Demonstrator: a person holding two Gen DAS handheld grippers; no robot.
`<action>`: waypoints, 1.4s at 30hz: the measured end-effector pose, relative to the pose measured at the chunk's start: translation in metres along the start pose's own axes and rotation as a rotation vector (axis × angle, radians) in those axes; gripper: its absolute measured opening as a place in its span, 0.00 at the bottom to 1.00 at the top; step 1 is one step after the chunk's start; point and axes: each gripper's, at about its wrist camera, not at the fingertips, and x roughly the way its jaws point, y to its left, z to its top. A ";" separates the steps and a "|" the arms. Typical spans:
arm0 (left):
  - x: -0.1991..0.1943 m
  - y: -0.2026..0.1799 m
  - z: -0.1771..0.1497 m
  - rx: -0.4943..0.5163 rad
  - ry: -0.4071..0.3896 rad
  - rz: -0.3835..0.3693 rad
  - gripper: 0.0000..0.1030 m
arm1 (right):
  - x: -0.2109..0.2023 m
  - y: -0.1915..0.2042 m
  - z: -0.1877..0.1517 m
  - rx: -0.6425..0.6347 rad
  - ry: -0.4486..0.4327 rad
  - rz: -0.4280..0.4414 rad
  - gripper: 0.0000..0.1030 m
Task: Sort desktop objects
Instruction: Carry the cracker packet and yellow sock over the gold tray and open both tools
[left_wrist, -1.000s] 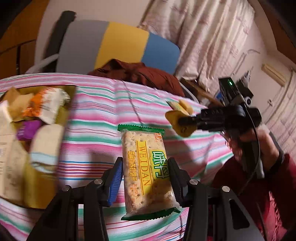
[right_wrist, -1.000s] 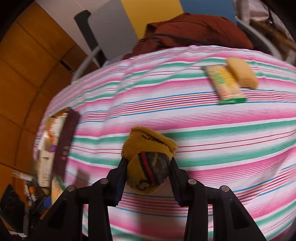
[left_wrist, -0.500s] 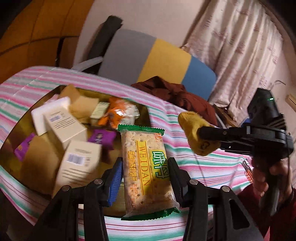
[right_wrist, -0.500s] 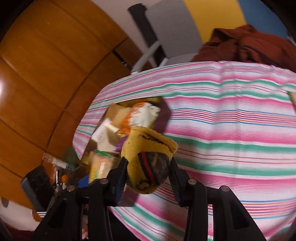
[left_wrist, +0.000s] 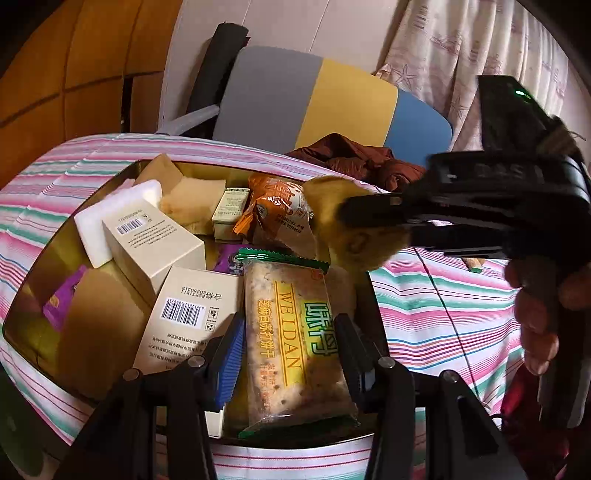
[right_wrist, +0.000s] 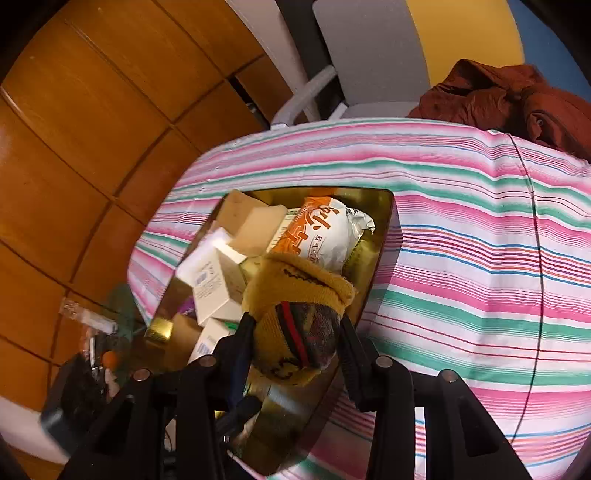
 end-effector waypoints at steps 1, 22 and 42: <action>-0.001 0.000 0.000 0.000 -0.002 -0.001 0.46 | 0.004 -0.001 0.001 0.012 0.004 0.003 0.42; -0.023 0.003 -0.002 -0.087 -0.043 -0.010 0.50 | -0.012 0.017 0.012 -0.058 -0.105 -0.096 0.47; -0.036 0.010 -0.004 -0.115 -0.052 0.062 0.50 | 0.018 0.029 0.037 -0.208 -0.087 -0.318 0.39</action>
